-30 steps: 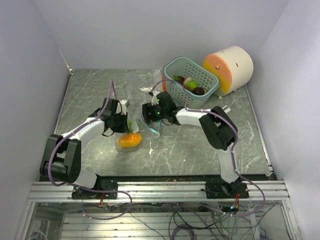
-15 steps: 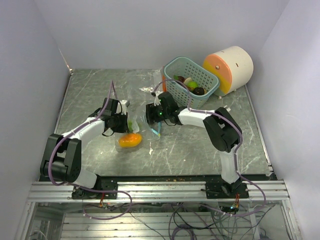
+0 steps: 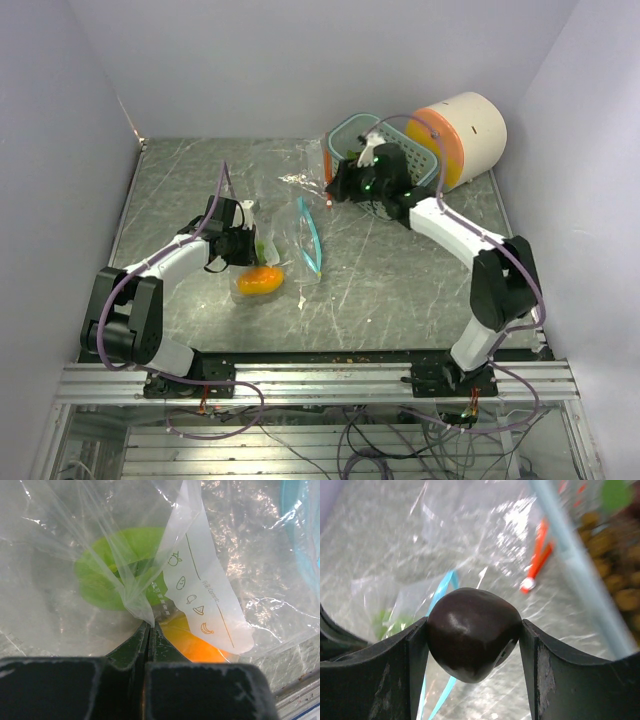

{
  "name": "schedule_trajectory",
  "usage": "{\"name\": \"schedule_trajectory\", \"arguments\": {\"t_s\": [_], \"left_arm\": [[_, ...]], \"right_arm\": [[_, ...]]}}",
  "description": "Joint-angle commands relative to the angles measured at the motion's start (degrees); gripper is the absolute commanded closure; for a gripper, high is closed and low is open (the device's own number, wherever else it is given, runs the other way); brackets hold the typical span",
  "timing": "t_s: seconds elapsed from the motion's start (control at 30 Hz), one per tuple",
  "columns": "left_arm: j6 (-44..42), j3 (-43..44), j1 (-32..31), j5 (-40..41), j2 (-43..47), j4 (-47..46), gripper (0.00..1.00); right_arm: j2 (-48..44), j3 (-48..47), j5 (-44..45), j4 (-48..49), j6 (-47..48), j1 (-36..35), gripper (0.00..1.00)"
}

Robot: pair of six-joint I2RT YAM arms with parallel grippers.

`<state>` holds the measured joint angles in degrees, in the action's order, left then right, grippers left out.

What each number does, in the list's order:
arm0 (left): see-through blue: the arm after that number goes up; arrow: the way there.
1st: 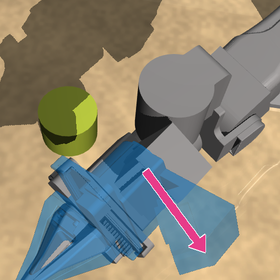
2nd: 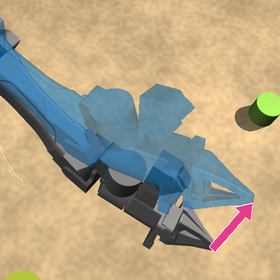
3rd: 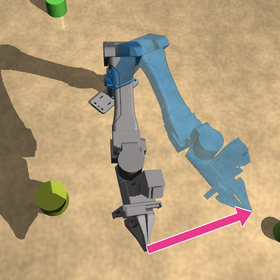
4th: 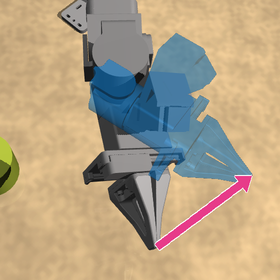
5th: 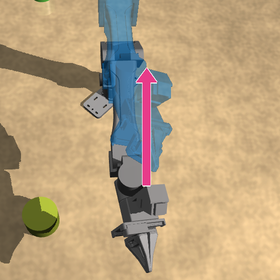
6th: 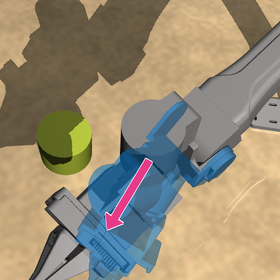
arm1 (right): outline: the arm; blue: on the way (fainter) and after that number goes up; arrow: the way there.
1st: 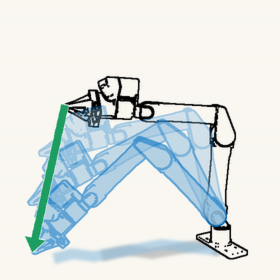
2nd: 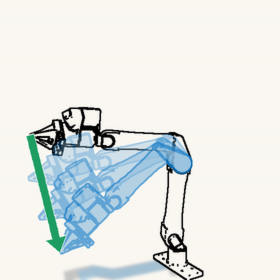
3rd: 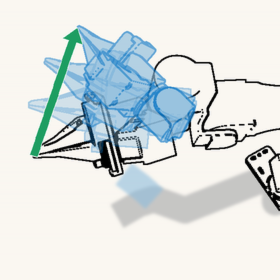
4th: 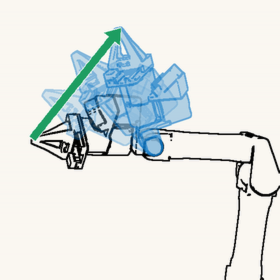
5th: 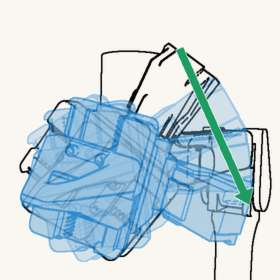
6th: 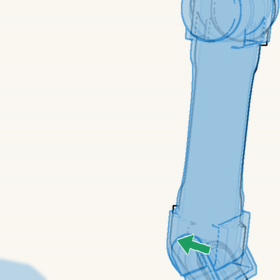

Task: Open the zip-top bag and remove the fake food
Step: Place the fake fruit in the bin, then pick up the fake fruit from the zipper food storage bag.

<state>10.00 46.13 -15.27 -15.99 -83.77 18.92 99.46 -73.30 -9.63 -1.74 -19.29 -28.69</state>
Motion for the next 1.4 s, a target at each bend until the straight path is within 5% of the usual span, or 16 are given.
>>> {"name": "schedule_trajectory", "arguments": {"t_s": [0.0, 0.3, 0.53, 0.8, 1.37], "left_arm": [[-0.8, 1.5, -0.3, -1.2, -0.6, 0.4, 0.93], [-0.7, 1.2, -0.3, -1.2, -0.3, 0.6, 0.93], [-0.6, 1.3, -0.3, -1.0, -0.2, 0.5, 0.93], [-0.6, 1.2, -0.3, -1.3, -0.6, 0.5, 0.93], [-0.4, 1.2, -0.3, -1.5, -1.3, 0.3, 0.93]], "right_arm": [[-3.7, -4.3, 1.1, -2.7, 1.9, 5.5, 0.68], [-3.7, -8.6, 2.8, -6.0, 5.1, 14.8, 0.66], [-3.2, -10.8, 4.7, -8.3, 8.6, 15.2, 0.30], [-6.0, -7.8, 4.1, -6.4, 8.0, 15.0, 0.19], [-3.2, -3.7, 3.7, -8.1, 11.2, -5.3, 0.50]]}}
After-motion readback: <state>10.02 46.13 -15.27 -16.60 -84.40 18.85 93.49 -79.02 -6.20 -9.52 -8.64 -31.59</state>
